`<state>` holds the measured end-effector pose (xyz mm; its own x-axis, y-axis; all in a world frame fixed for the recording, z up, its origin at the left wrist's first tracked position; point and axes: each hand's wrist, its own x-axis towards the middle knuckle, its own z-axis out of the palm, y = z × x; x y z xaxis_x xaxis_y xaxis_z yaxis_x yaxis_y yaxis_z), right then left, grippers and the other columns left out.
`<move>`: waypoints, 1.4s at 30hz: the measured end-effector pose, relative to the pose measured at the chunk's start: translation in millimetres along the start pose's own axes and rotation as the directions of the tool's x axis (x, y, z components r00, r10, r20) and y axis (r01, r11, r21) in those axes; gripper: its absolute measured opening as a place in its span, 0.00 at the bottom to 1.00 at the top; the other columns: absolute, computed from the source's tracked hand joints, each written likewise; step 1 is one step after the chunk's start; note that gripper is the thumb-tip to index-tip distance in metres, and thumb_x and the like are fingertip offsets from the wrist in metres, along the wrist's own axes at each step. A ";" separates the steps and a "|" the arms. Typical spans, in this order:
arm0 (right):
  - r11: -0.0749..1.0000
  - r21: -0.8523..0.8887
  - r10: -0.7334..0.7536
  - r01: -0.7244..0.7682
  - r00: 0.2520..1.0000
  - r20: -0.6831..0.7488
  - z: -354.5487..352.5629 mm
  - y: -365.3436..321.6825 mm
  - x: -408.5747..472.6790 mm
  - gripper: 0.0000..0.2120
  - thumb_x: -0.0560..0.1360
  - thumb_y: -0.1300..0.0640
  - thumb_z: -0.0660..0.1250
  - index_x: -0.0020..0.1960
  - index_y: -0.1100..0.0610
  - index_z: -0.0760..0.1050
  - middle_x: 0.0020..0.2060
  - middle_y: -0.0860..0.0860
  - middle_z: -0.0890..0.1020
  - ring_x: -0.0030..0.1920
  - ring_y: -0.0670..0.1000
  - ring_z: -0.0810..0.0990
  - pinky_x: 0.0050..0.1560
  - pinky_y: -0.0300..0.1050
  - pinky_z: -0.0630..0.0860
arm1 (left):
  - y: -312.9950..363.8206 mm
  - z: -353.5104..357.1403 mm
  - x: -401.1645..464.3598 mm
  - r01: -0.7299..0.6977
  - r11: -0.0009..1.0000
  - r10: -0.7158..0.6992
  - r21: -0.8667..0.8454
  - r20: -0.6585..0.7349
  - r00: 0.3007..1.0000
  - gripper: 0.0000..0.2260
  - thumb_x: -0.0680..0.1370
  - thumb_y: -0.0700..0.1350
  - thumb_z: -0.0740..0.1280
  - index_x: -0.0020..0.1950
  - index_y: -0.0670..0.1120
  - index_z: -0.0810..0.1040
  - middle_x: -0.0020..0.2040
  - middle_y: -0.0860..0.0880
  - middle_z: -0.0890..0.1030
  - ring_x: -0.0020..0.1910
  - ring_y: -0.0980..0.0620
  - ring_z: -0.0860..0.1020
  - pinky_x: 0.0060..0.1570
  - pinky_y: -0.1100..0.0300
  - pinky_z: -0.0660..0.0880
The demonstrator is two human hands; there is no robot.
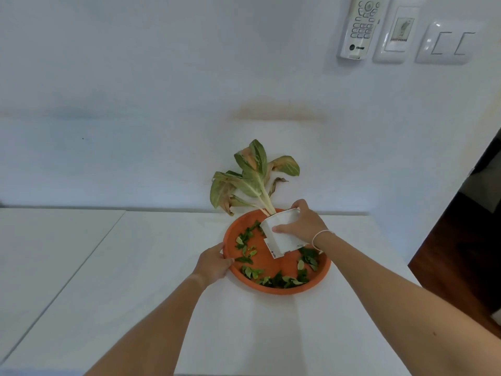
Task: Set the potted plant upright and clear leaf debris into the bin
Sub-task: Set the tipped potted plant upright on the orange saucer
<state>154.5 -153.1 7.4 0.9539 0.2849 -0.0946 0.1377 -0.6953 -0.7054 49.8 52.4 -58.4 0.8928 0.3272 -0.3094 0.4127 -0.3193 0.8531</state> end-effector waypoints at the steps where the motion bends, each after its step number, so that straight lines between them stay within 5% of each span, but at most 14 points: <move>1: 1.000 0.012 -0.005 0.005 1.000 -0.013 2.7 -0.2 0.7 0.33 0.64 0.45 0.76 0.61 0.51 0.61 0.50 0.51 0.72 0.48 0.54 0.76 0.41 0.47 0.79 | 0.4 0.1 -0.6 0.004 1.000 -0.004 0.002 -0.005 1.000 0.26 0.77 0.38 0.66 0.74 0.44 0.64 0.36 0.49 0.75 0.38 0.49 0.75 0.41 0.57 0.76; 4: 0.999 0.047 -0.017 0.020 0.998 -0.056 10.3 0.9 0.4 0.33 0.64 0.45 0.76 0.60 0.52 0.62 0.48 0.50 0.73 0.47 0.54 0.76 0.45 0.50 0.81 | 1.7 1.7 -0.7 0.010 1.000 -0.010 0.004 -0.023 1.000 0.25 0.77 0.39 0.65 0.74 0.44 0.64 0.37 0.49 0.75 0.38 0.49 0.75 0.40 0.59 0.76; 9: 0.983 0.177 -0.026 0.049 0.991 -0.128 20.7 2.6 -4.8 0.30 0.64 0.47 0.77 0.57 0.49 0.62 0.49 0.48 0.73 0.47 0.51 0.75 0.33 0.35 0.71 | 0.9 4.6 -2.1 0.008 1.000 -0.007 0.008 -0.044 0.999 0.24 0.78 0.38 0.65 0.74 0.44 0.65 0.37 0.49 0.75 0.39 0.48 0.75 0.39 0.59 0.76; 13: 0.959 0.278 -0.007 0.062 0.981 -0.196 33.3 12.3 -9.2 0.33 0.62 0.50 0.79 0.60 0.51 0.65 0.53 0.48 0.76 0.50 0.50 0.75 0.42 0.37 0.75 | 0.7 5.3 -1.3 0.006 0.999 -0.004 0.043 -0.049 0.999 0.24 0.78 0.40 0.65 0.74 0.45 0.64 0.44 0.47 0.75 0.46 0.47 0.75 0.47 0.55 0.77; 18: 0.952 0.298 0.016 0.068 0.962 -0.272 46.1 25.6 -15.8 0.38 0.60 0.51 0.80 0.65 0.53 0.66 0.62 0.50 0.76 0.61 0.52 0.76 0.55 0.43 0.75 | 0.9 5.9 -0.9 0.016 0.998 -0.012 0.057 -0.064 0.998 0.24 0.78 0.41 0.65 0.74 0.45 0.65 0.45 0.48 0.74 0.47 0.47 0.75 0.45 0.57 0.76; 24: 0.954 0.295 0.043 0.059 0.943 -0.329 60.4 27.6 -23.1 0.39 0.61 0.52 0.80 0.66 0.56 0.65 0.63 0.52 0.72 0.61 0.53 0.74 0.54 0.40 0.74 | 0.1 6.8 -1.5 0.009 0.997 -0.005 0.070 -0.055 0.998 0.24 0.78 0.42 0.64 0.74 0.46 0.64 0.47 0.46 0.75 0.47 0.48 0.75 0.42 0.60 0.75; 27: 0.973 0.223 0.014 0.063 0.945 -0.327 67.1 27.6 -23.7 0.39 0.61 0.51 0.80 0.65 0.57 0.65 0.62 0.52 0.69 0.60 0.53 0.74 0.53 0.40 0.74 | -0.8 6.0 -1.6 0.020 0.997 -0.015 0.081 -0.052 0.999 0.25 0.79 0.43 0.63 0.75 0.47 0.62 0.54 0.42 0.78 0.48 0.49 0.75 0.37 0.64 0.74; 30: 0.983 0.169 -0.015 0.072 0.949 -0.316 69.8 28.4 -24.3 0.40 0.61 0.51 0.80 0.66 0.58 0.63 0.63 0.52 0.67 0.61 0.53 0.73 0.55 0.38 0.73 | -1.4 5.2 -1.2 0.021 0.995 -0.016 0.101 -0.050 0.999 0.26 0.79 0.44 0.63 0.76 0.47 0.61 0.50 0.46 0.77 0.48 0.48 0.75 0.37 0.64 0.75; 36: 0.943 0.325 -0.021 0.072 0.987 -0.158 56.1 38.5 -24.7 0.36 0.64 0.59 0.77 0.66 0.54 0.63 0.62 0.51 0.70 0.59 0.50 0.73 0.52 0.33 0.71 | 1.2 6.0 -4.2 0.016 0.992 -0.012 0.127 -0.038 0.999 0.26 0.79 0.45 0.63 0.76 0.47 0.60 0.50 0.47 0.75 0.48 0.48 0.75 0.38 0.63 0.74; 42: 0.938 0.339 -0.035 0.079 0.991 -0.132 46.0 47.1 -24.9 0.25 0.70 0.63 0.72 0.63 0.54 0.66 0.53 0.52 0.77 0.49 0.49 0.76 0.45 0.33 0.73 | -0.6 7.5 -6.0 0.051 0.996 -0.047 0.076 -0.053 0.997 0.27 0.79 0.44 0.63 0.77 0.48 0.58 0.59 0.37 0.77 0.49 0.45 0.76 0.50 0.54 0.77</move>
<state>125.0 -162.6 -55.8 0.9753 0.2193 0.0242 0.1138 -0.4061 -0.9067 45.5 43.9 -60.2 0.8617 0.3888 -0.3260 0.4698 -0.3691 0.8019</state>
